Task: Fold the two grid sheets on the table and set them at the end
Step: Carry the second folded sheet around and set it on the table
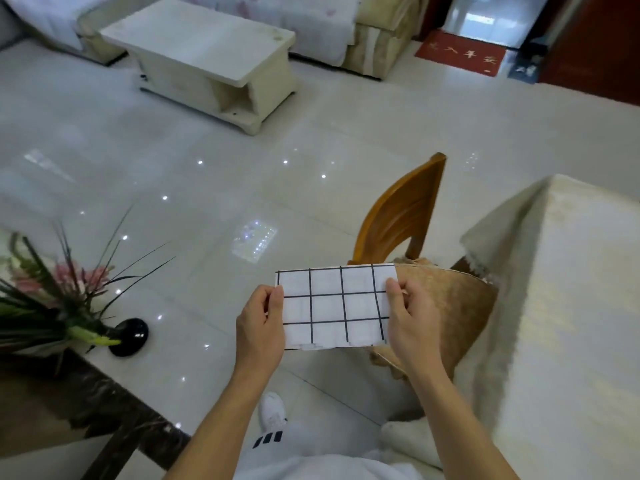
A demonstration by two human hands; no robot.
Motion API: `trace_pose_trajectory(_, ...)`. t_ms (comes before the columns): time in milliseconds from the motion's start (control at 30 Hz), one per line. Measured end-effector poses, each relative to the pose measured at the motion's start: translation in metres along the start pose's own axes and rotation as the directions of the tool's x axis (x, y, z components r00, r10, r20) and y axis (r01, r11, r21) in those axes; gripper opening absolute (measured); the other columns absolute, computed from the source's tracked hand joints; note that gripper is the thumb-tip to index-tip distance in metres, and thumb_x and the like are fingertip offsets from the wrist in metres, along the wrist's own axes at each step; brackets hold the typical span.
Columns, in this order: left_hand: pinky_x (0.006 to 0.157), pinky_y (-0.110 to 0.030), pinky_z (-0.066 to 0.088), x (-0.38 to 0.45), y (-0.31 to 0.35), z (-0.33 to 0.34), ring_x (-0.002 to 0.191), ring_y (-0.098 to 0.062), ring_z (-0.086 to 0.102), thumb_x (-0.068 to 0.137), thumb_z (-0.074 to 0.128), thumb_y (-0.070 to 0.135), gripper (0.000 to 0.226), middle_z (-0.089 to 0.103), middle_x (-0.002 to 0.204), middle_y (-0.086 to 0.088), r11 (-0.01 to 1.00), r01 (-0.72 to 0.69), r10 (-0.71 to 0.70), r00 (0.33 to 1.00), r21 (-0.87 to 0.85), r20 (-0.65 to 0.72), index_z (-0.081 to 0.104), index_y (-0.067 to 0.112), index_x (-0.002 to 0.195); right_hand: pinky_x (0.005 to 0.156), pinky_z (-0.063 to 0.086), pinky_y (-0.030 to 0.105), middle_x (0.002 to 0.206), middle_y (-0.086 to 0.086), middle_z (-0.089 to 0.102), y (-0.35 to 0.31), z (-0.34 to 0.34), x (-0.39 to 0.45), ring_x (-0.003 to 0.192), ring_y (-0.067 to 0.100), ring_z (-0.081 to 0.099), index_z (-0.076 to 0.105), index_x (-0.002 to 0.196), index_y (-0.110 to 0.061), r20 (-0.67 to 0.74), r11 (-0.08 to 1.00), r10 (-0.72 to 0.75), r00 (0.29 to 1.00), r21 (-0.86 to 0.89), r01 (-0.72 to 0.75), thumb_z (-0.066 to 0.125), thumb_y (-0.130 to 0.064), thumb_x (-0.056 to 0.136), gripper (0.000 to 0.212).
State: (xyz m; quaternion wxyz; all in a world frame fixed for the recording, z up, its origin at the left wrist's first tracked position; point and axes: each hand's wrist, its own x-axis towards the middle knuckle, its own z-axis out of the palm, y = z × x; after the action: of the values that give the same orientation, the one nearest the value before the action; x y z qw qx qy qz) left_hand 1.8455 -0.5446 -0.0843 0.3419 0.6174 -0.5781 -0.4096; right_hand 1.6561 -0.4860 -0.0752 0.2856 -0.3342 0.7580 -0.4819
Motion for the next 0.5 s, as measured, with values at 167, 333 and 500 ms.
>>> trace_pose_trajectory(167,0.058,-0.028,0.037,0.047,-0.023,-0.056,0.063,-0.013,0.043,0.103,0.044,0.028,0.030,0.052,0.069,-0.009,0.999,0.038,-0.038,0.999,-0.010,-0.024,0.052,0.013,0.078,0.052,0.043,0.021,0.065,0.001,0.055,-0.025,0.073,0.009,0.058,0.010,0.050,0.060,0.082,-0.015,0.025,0.999,-0.035,0.999,-0.035,0.036,0.047,-0.033,0.102,0.030)
trace_pose_trajectory(333,0.061,-0.046,0.046,0.091,-0.037,-0.105,0.066,-0.019,0.048,0.103,0.044,0.029,0.029,0.059,0.078,-0.020,0.999,0.033,-0.034,0.999,-0.004,-0.033,0.055,0.013,0.082,0.057,0.044,0.035,0.066,0.005,0.058,-0.050,0.136,0.015,0.058,0.015,0.050,0.060,0.085,-0.021,0.008,0.995,-0.059,0.998,-0.078,0.060,0.049,-0.033,0.101,0.023)
trace_pose_trajectory(500,0.063,-0.041,0.045,0.124,-0.044,-0.131,0.067,-0.018,0.047,0.103,0.046,0.027,0.027,0.059,0.078,-0.018,1.000,0.027,-0.027,0.999,0.000,-0.034,0.055,0.012,0.082,0.052,0.039,0.018,0.067,0.002,0.054,-0.068,0.171,0.021,0.055,0.003,0.046,0.059,0.089,-0.021,0.028,0.997,-0.054,0.998,-0.054,0.055,0.048,-0.031,0.101,0.019)
